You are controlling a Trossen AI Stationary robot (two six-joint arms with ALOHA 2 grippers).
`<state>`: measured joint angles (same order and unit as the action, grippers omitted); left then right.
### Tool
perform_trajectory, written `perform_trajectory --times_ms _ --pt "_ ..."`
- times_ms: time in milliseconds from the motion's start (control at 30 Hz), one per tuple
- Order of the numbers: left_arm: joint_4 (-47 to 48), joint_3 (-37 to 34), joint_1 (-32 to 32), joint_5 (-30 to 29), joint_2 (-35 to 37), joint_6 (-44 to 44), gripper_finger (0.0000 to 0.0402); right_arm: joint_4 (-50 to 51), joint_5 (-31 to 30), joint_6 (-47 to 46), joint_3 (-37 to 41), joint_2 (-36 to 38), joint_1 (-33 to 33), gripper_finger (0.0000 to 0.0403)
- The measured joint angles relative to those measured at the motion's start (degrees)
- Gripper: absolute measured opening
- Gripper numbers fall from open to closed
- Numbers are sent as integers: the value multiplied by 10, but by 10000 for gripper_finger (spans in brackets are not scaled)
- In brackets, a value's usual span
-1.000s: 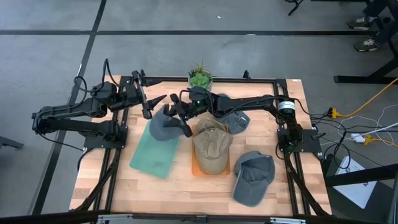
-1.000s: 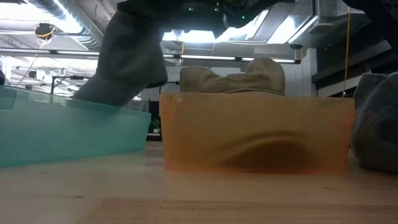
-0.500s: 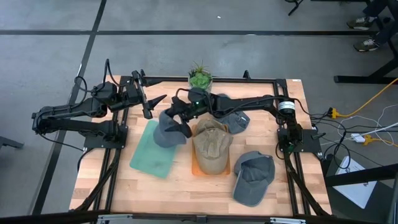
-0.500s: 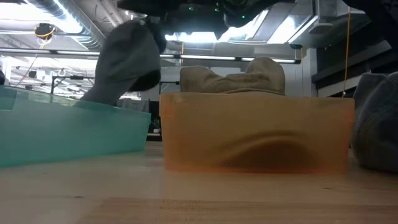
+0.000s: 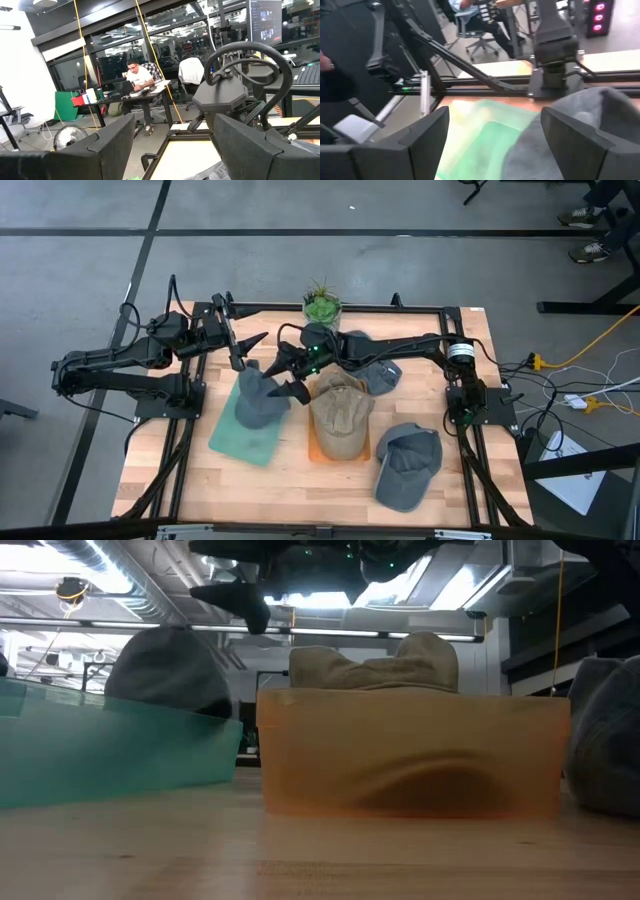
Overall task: Pick & Place hat
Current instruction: Adjust the vase on the table
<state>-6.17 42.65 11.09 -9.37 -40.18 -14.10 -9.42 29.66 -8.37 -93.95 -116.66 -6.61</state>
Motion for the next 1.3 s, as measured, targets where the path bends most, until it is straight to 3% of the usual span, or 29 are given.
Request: perform_trajectory --times_ms 367,600,933,1133,1300 --pt "12 0 0 0 0 11 269 75 3 -51 0 0 -11 311" --pt "133 0 0 0 0 19 269 200 -33 -48 0 4 -13 311" --pt "294 0 0 5 1 19 269 431 -183 42 0 90 45 311" --pt "362 0 0 93 -11 37 269 553 -240 58 0 156 75 311" --pt "410 5 0 112 -39 45 269 629 -294 41 0 193 96 311"
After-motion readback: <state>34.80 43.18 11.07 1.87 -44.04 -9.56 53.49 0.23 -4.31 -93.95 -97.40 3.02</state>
